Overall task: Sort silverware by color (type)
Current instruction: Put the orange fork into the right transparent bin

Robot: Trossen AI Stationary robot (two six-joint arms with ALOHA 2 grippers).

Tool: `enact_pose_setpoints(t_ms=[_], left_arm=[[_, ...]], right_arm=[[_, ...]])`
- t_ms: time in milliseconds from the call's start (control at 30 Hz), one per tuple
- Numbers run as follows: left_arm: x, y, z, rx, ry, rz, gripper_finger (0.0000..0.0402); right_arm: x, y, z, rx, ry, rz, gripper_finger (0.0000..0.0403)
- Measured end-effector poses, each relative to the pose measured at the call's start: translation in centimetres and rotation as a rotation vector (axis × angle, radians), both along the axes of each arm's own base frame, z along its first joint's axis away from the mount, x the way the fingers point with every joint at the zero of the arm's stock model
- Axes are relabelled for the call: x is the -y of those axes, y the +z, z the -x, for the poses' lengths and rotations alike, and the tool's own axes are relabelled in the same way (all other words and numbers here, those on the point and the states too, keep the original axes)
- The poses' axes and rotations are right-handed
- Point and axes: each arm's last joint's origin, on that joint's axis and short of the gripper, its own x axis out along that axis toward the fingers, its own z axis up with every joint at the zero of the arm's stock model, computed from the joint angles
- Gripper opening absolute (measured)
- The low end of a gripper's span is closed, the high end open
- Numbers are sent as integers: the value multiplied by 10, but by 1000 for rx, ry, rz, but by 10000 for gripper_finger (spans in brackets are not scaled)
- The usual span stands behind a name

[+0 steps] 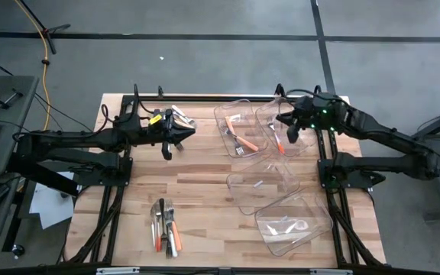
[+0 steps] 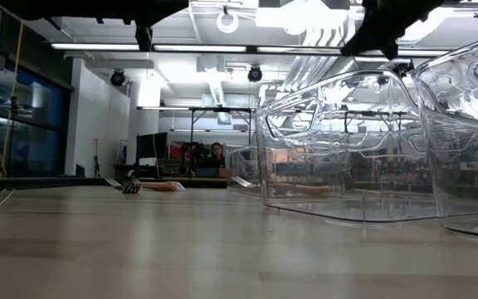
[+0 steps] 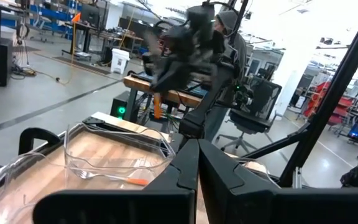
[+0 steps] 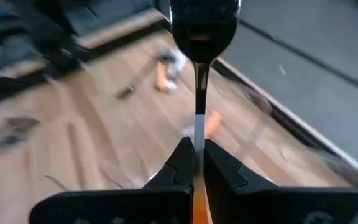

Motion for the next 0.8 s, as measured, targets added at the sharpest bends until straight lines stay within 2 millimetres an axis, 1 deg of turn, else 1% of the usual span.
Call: enact_pose_setpoints(t_ms=[67, 200, 333, 433, 533, 633, 800], left_arm=[[0, 0, 0, 1, -1, 6, 0], [0, 0, 0, 1, 0, 6, 0], [-1, 0, 0, 1, 18, 7, 0], [-1, 0, 0, 1, 36, 8, 0], [-1, 0, 0, 1, 47, 9, 0], [-2, 0, 0, 1, 59, 10, 0], [-2, 0, 0, 1, 78, 11, 0]], right_arm=[[11, -10, -1, -66, -69, -67, 3], [37, -38, -4, -260, -188, -191, 3], [62, -66, -10, -440, -217, -258, 3], [77, -86, -16, -532, -209, -288, 3], [86, -104, -22, -610, -186, -336, 3], [90, -121, -26, -676, -165, -408, 3], [94, -141, -31, -749, -141, -476, 3]])
